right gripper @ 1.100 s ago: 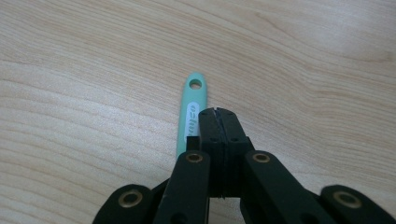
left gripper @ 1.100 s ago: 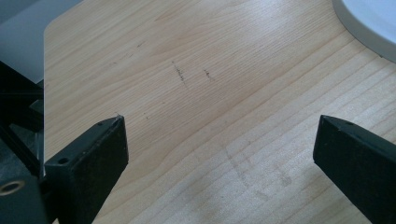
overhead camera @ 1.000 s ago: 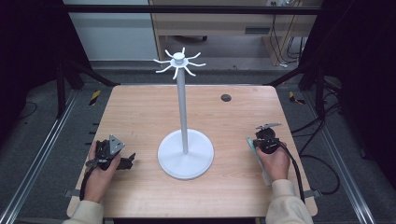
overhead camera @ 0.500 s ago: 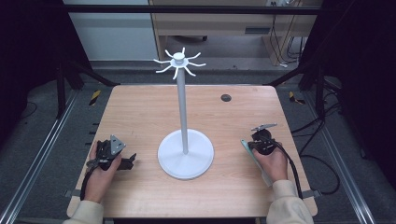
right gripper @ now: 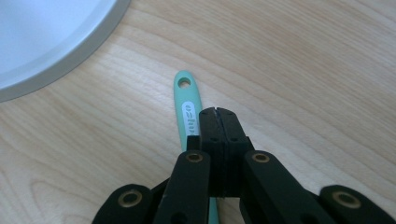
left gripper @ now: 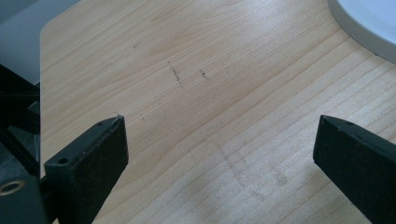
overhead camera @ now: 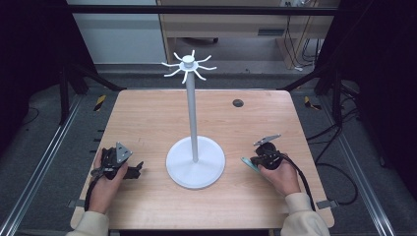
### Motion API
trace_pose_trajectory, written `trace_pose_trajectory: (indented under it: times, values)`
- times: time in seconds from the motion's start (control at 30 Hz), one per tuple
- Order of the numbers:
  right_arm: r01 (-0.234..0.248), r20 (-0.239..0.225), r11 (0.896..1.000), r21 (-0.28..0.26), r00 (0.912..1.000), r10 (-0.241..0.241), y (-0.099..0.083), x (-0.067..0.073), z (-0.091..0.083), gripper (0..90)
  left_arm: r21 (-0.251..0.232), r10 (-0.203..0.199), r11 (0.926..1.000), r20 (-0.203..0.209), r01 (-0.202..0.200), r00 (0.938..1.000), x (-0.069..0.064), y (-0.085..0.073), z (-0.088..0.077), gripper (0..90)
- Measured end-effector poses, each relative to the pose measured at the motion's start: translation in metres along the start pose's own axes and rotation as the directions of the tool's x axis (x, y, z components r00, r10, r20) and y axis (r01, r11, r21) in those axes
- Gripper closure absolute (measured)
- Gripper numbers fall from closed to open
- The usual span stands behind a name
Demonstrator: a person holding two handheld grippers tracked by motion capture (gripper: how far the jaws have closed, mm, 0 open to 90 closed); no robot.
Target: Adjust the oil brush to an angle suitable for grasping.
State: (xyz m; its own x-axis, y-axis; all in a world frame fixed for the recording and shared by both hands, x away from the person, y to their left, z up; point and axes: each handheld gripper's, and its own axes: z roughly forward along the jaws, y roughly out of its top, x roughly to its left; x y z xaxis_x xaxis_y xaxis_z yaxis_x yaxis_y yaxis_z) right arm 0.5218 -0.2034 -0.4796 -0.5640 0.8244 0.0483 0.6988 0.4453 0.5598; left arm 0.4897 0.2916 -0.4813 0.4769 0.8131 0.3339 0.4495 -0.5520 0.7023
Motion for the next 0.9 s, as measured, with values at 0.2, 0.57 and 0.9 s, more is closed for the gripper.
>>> trace_pose_trajectory:
  times: [0.2, 0.57, 0.9]
  values:
    - [0.012, 0.008, 1.000, -0.010, 0.9999, -0.012, 0.002, 0.003, -0.006, 90.0, 0.000, 0.000, 1.0000, -0.001, 0.000, 1.0000, 0.000, 0.000, 0.000, 2.8]
    - [0.053, 0.018, 0.998, 0.039, 0.9984, -0.054, -0.005, 0.009, -0.032, 89.3, 0.007, 0.010, 0.9999, -0.001, -0.010, 0.9999, -0.003, 0.000, 0.000, 2.8]
    - [0.101, 0.031, 0.987, 0.123, 0.9939, -0.106, -0.020, 0.005, -0.043, 84.9, 0.008, 0.006, 1.0000, -0.003, -0.006, 1.0000, -0.002, 0.000, 0.000, 2.8]
